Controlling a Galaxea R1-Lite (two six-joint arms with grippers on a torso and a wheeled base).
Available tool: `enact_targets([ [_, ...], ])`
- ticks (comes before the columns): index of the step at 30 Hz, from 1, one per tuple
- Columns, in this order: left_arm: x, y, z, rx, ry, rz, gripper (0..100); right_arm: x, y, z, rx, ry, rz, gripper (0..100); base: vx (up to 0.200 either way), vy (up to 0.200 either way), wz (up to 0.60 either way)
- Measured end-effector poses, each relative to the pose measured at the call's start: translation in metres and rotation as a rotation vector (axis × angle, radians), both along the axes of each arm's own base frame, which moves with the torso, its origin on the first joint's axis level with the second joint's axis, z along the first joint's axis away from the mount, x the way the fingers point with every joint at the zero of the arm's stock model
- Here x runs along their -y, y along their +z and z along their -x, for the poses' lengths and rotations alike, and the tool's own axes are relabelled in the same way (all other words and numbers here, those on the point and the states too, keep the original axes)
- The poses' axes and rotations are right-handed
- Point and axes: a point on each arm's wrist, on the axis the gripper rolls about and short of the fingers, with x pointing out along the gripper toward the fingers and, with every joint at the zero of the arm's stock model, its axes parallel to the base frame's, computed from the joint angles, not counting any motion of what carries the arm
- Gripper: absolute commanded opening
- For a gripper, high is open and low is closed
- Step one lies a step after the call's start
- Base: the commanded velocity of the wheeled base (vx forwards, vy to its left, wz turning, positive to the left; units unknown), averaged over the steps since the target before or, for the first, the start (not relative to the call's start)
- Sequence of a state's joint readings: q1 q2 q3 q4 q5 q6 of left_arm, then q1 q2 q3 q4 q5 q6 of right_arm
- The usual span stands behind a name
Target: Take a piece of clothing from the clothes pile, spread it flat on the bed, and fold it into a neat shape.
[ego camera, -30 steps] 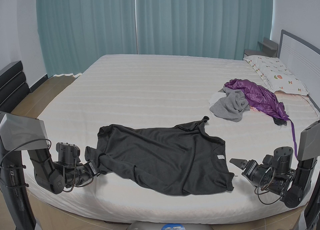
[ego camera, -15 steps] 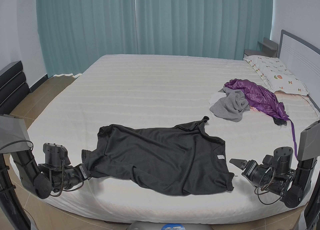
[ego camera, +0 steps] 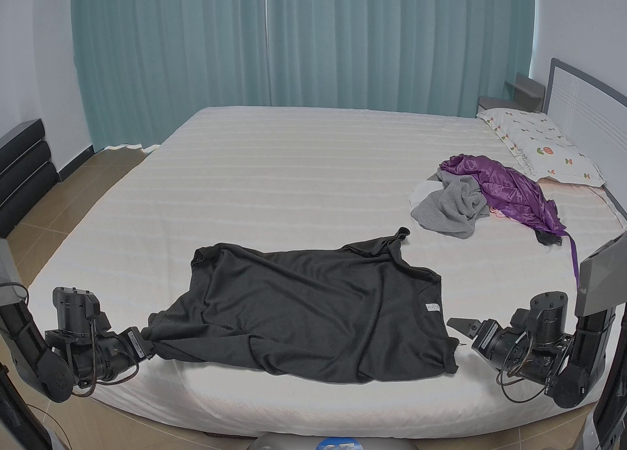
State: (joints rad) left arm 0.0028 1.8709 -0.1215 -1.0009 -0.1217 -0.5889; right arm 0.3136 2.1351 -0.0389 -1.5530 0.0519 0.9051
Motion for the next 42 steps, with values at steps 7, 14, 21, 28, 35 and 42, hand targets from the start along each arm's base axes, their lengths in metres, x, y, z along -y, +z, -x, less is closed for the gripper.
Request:
enact_targets([
  [7,-0.016,0.006,0.008,0.0,0.045,-0.034,0,-0.01,-0.019,-0.006,-0.052,0.032,0.021,100,0.0,0.0,0.0],
  [14,-0.023,0.011,0.012,0.01,0.078,-0.04,0,-0.016,-0.036,-0.018,-0.064,0.052,0.043,0,0.0,0.0,0.0],
  [21,-0.023,0.011,0.014,-0.012,0.05,-0.029,0,-0.018,-0.038,-0.034,-0.013,0.055,0.061,0,0.0,0.0,0.0],
  [28,-0.022,0.008,0.012,-0.018,0.037,-0.014,0,-0.012,-0.024,-0.06,0.09,0.007,0.034,0,0.0,0.0,0.0],
  [35,-0.023,0.005,0.007,-0.02,0.031,-0.003,0,-0.011,-0.011,-0.1,0.152,-0.032,0.019,0,0.0,0.0,0.0],
  [42,-0.023,0.001,0.001,-0.033,0.031,0.006,0,-0.019,0.002,-0.146,0.229,-0.046,0.0,0,0.0,0.0,0.0],
])
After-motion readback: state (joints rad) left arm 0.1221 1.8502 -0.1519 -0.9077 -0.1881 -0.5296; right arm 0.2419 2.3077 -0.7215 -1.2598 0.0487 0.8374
